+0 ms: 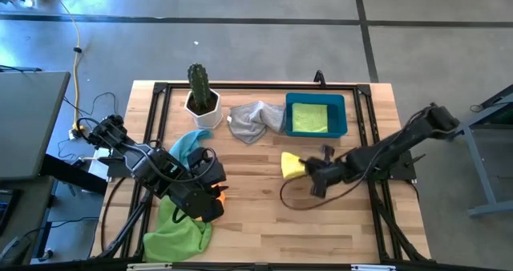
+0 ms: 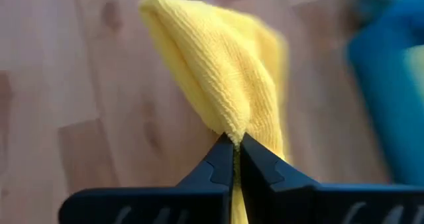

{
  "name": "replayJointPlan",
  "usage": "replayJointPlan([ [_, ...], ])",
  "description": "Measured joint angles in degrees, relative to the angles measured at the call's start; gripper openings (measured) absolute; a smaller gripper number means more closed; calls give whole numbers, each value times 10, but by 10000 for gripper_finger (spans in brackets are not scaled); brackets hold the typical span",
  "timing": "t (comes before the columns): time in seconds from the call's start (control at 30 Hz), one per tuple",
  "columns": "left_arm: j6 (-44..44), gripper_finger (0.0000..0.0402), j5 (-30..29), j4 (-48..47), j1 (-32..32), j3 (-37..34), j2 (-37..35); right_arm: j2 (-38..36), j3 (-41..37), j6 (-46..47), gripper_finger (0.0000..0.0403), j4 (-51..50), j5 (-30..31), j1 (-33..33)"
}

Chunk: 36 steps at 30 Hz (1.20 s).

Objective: Fold microfiber towels
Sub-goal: Put the folded yellow microfiber cloth into the blue bin

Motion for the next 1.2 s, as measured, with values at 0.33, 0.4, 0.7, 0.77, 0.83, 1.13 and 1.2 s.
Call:
replayJointPlan([
  [0.33, 0, 92, -23, 4, 1, 0, 0, -89, 95, -186, 0, -162, 49, -159],
  [0.4, 0, 92, -36, 5, 1, 0, 0, -92, 110, -234, 0, -167, 58, -196],
  [0.7, 45, 92, -121, 4, 19, 0, 0, -83, 118, -435, 0, -66, 123, -388],
  [0.77, 72, 92, -134, 4, 30, 0, 0, -77, 117, -475, 0, -33, 122, -433],
  [0.83, 105, 92, -136, 4, 44, 0, 0, -70, 117, -525, 0, 8, 122, -474],
  [1.13, 187, 92, -122, -15, 97, 0, -8, -5, 117, -701, 0, 98, 4, -599],
  [1.2, 184, 92, -108, -28, 104, 1, -8, 21, 117, -684, 0, 61, -31, -606],
])
